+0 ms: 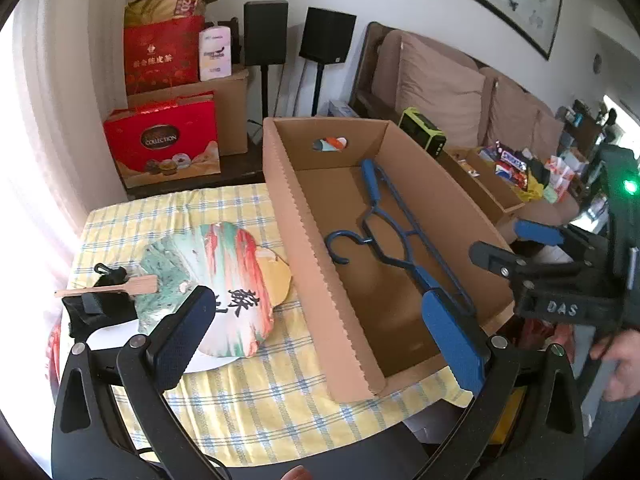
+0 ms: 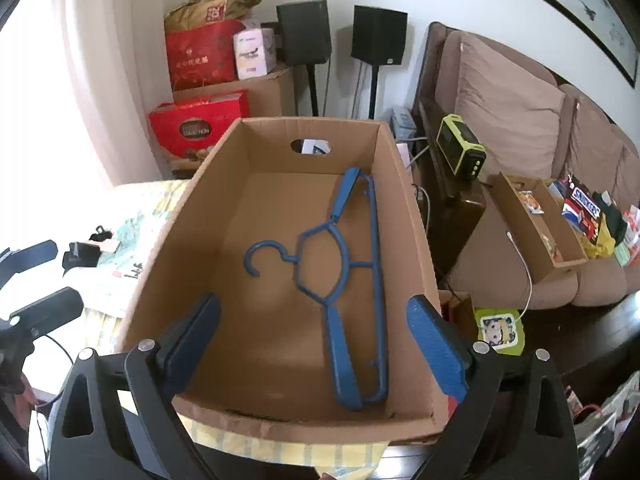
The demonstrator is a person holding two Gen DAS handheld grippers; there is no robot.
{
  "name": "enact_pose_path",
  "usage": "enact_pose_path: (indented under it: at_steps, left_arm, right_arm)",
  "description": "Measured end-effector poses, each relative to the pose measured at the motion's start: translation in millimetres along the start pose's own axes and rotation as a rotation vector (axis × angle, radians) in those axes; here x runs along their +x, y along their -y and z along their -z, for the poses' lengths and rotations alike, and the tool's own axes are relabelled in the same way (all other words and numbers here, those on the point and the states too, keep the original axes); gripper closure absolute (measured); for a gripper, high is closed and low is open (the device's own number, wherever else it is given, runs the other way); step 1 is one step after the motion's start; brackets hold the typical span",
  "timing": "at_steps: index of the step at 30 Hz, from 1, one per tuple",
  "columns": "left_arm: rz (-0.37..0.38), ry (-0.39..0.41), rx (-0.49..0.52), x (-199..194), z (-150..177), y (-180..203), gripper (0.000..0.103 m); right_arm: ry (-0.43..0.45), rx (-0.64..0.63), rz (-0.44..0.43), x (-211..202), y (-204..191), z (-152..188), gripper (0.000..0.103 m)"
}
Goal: Organize objects
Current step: 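Withdraw the right tool from the box back toward the table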
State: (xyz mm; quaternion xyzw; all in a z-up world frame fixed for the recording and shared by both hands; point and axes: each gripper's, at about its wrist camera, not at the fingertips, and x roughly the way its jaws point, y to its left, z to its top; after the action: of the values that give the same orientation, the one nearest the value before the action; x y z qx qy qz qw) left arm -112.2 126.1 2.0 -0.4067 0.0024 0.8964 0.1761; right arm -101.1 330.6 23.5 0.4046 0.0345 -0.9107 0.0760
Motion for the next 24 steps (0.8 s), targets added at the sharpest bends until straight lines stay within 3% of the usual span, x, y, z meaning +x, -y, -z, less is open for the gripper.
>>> enact_pose_path:
  at_steps: [11, 24]
  left_arm:
    - [-0.088, 0.034, 0.000, -10.3, 8.3, -10.7, 0.000]
    - [-0.097, 0.046, -0.045, -30.0, 16.6, -53.0, 0.000]
  right_arm:
    - [0.037, 0.042, 0.017, -18.1, -16.6, 17.9, 0.008]
    - [0.066, 0.025, -0.047, -28.3, -55.9, 8.3, 0.008]
